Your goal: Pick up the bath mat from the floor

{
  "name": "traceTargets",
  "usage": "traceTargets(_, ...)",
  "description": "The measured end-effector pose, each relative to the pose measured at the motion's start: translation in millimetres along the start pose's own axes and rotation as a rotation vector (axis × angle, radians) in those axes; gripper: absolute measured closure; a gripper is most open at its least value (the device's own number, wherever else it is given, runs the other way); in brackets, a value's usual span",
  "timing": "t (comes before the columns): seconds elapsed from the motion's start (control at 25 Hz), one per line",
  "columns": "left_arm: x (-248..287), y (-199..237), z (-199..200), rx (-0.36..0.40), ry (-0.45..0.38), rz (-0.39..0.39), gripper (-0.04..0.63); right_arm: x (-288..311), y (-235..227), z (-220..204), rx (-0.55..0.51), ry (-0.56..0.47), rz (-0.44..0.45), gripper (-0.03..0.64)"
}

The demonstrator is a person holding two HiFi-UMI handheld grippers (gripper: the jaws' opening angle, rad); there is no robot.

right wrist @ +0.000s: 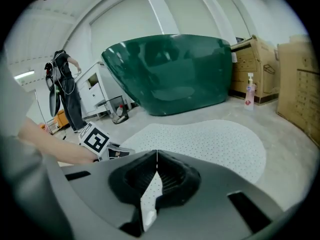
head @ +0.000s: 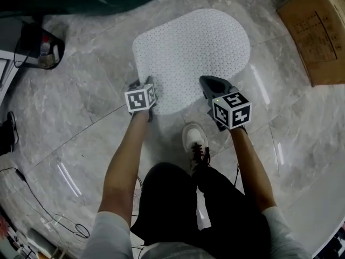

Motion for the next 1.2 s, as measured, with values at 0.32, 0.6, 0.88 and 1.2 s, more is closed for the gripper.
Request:
traceTargets(0.32,-52,-13,51,0.077,-0.158,-0.057,0.561,-53,12,59,-0.109,-0.053,-0.069,0.603)
traceTargets(0.6,-105,-11,101,0.205,-0.29,-0.042,0.561,-88,11,105,-0.14,-0.11,-0.124,0.603)
traceTargets(0.88,-166,-17,146,0.271,-0.372,-0.053,0.561,-91,11,152,-0.123,-0.152,-0.118,0.603)
traceTargets(1.2,-264,-30,188,0.259,-0.297,-0.036,0.561,-143,44,243,-0.101,-0.181,-0.113,0.603)
Point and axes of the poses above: the fingertips, and each gripper's own axes: x forward along the fingers, y to its left, z out of its top, the point moved 9 cm from there along -x, backward along the fingers
